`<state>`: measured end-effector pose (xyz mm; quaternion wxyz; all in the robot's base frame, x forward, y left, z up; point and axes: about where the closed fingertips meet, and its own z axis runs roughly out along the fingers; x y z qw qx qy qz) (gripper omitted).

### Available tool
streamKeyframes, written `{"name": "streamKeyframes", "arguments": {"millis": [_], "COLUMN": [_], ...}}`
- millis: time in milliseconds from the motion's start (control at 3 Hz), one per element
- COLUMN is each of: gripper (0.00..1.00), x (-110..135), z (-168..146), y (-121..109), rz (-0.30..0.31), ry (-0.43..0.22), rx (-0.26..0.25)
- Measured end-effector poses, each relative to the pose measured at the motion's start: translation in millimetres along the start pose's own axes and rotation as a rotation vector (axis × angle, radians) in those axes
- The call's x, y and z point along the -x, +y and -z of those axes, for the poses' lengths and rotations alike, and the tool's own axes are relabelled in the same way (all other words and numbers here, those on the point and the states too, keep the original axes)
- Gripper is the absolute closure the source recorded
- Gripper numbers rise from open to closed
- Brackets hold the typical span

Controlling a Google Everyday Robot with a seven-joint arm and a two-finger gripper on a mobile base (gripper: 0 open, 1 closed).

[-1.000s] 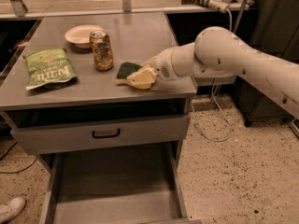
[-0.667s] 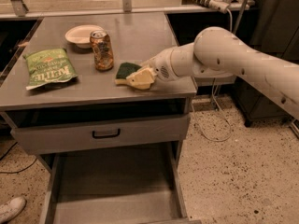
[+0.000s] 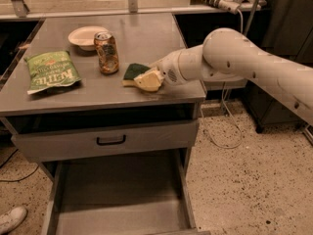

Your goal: Pick sponge from middle drawer and place on counter

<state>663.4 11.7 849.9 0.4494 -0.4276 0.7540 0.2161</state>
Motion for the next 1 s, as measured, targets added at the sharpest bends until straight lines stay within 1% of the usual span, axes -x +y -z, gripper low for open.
{"name": "streamKeyframes", "arguments": {"millis": [333, 667, 1000], "gripper": [0.11, 0.0, 0.0], "x": [0.0, 0.0, 0.0], "z": [0.0, -0.1, -0.1], "y": [0.0, 0.1, 0.1], "rz": [0.0, 0.0, 0.0], "ry": [0.0, 0.0, 0.0], "rx": [0.0, 0.0, 0.0]}}
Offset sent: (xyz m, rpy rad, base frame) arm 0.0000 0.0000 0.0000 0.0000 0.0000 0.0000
